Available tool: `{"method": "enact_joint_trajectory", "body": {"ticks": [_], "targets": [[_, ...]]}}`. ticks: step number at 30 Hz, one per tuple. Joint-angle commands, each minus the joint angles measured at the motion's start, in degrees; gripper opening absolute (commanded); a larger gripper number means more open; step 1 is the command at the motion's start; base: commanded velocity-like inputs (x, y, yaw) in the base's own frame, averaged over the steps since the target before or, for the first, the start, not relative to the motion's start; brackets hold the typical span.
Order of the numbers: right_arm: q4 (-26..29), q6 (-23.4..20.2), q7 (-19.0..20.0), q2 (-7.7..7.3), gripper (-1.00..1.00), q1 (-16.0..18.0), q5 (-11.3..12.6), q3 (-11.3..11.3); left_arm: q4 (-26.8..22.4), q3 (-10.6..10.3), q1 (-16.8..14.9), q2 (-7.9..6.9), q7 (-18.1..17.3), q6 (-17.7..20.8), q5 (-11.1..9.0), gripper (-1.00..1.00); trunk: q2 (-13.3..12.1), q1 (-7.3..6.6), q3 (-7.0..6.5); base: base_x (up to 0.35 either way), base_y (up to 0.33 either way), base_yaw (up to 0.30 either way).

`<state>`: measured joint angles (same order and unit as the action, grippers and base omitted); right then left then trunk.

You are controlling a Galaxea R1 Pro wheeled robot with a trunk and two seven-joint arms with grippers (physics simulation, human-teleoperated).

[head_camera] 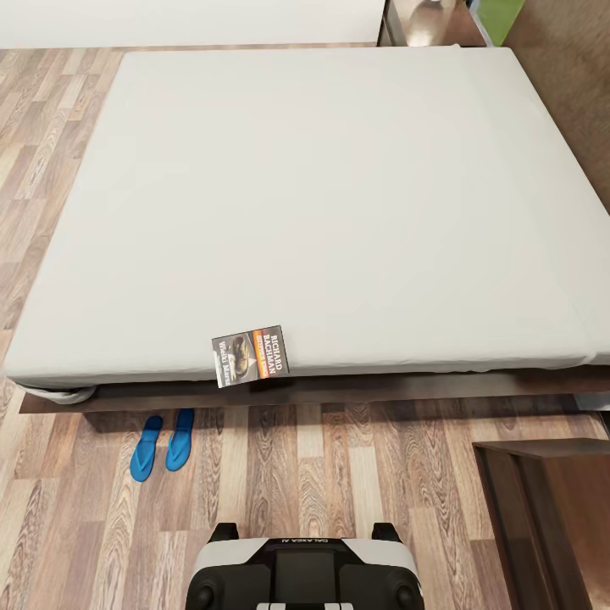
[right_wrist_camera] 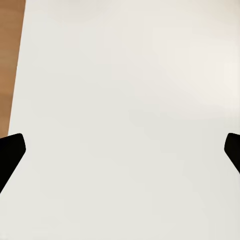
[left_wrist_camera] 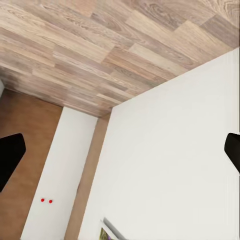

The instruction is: In the bedroom, move the book from the bed onto either nightstand, and place the two sandals side by side next to the bed.

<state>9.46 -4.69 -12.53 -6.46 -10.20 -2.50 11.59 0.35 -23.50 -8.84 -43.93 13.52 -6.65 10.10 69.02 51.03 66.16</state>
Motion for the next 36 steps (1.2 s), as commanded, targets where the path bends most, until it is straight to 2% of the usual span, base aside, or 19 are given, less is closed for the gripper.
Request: {"method": "enact_joint_trajectory", "body": {"ticks": [1, 10, 18, 34, 36], "targets": [[0.27, -0.49, -0.21, -0.01, 1.00, -0.09, -0.25, 0.28, 0.08, 0.02, -0.02, 0.09, 0.24, -0.18, 0.55, 1.00, 0.02, 0.01, 0.02, 0.000, 0.000, 0.000], [0.92, -0.45, -0.21, -0.17, 1.00, -0.09, -0.16, 0.21, 0.08, 0.03, 0.11, 0.43, 0.02, -0.27, 0.43, 1.00, 0.02, 0.01, 0.02, -0.004, 0.042, 0.000], [5.40, -0.48, -0.31, -0.35, 1.00, 0.21, -0.25, 0.19, 0.08, 0.03, 0.13, 0.50, -2.59, -0.34, 0.30, 1.00, 0.02, 0.01, 0.02, -0.019, 0.022, 0.000], [7.31, -0.56, -1.16, -1.76, 1.00, 8.06, -0.24, 0.11, 0.08, 0.04, 0.14, 0.64, -3.59, -0.70, 0.26, 1.00, 0.02, 0.01, 0.02, -0.002, 0.003, 0.000], [7.40, -0.53, -1.24, -2.28, 1.00, 9.09, -0.28, 0.07, 0.07, 0.04, 0.14, 0.67, -3.62, -0.72, 0.24, 1.00, 0.02, 0.01, 0.02, 0.000, 0.000, 0.000]]}}
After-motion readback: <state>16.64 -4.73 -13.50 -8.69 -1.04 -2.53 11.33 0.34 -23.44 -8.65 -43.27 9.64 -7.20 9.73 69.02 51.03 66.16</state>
